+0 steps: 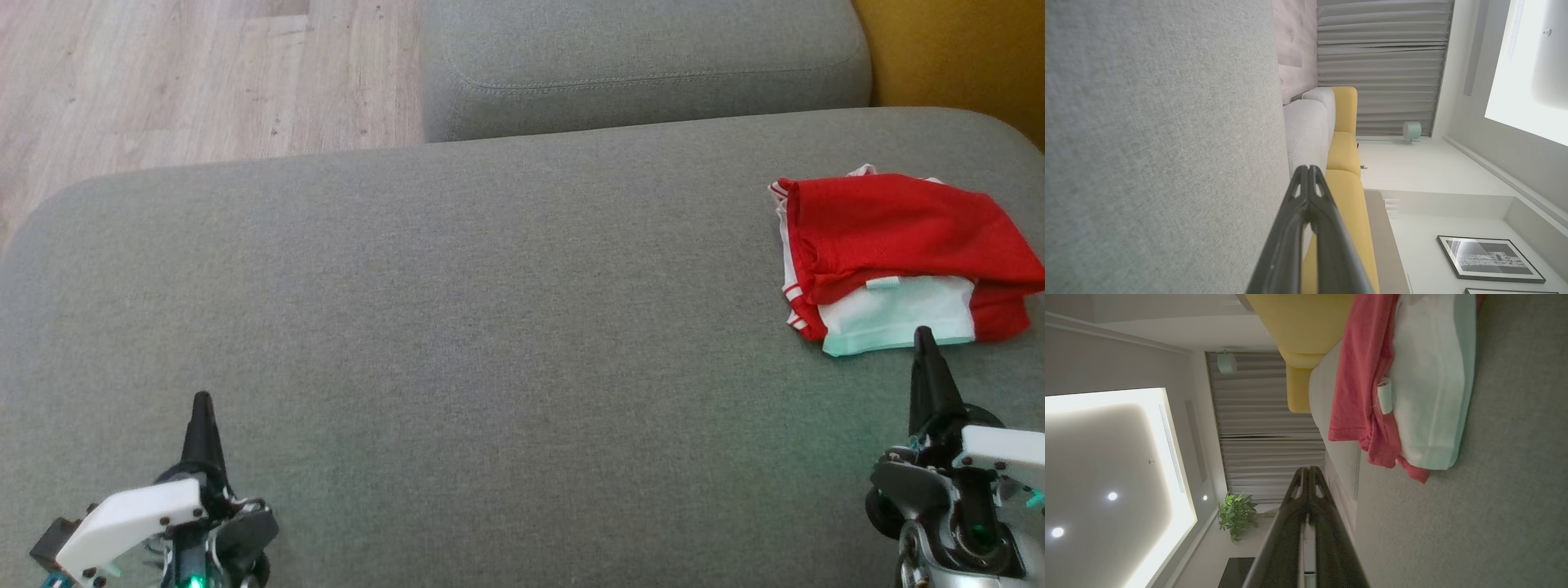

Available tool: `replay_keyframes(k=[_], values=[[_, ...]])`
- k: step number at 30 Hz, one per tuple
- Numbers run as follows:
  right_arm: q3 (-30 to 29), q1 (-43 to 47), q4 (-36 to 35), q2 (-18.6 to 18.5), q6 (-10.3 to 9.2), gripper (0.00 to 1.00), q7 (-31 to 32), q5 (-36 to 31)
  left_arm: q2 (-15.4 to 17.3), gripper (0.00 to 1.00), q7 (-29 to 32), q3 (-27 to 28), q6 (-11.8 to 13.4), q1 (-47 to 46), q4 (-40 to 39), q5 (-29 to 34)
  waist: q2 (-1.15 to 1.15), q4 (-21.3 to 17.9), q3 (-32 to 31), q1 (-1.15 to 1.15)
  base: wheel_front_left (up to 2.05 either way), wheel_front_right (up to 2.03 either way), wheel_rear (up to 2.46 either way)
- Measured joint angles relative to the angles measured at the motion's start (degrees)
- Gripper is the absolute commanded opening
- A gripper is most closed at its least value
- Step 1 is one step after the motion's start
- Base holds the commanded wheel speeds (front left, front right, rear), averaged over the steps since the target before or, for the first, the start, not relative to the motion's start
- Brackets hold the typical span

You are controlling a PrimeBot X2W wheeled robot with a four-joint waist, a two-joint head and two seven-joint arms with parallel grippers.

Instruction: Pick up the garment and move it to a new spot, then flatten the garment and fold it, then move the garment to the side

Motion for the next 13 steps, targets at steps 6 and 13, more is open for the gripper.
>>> replay_keyframes(k=[6, 13], values=[[0.0, 0.0, 0.0, 0.0, 0.0, 0.0, 0.0, 0.0, 0.0, 0.0, 0.0, 0.0, 0.0, 0.0, 0.0, 0.0, 0.0, 0.0, 0.0, 0.0, 0.0, 0.0, 0.0], [0.0, 0.0, 0.0, 0.0, 0.0, 0.0, 0.0, 0.0, 0.0, 0.0, 0.0, 0.0, 0.0, 0.0, 0.0, 0.0, 0.0, 0.0, 0.0, 0.0, 0.0, 0.0, 0.0]])
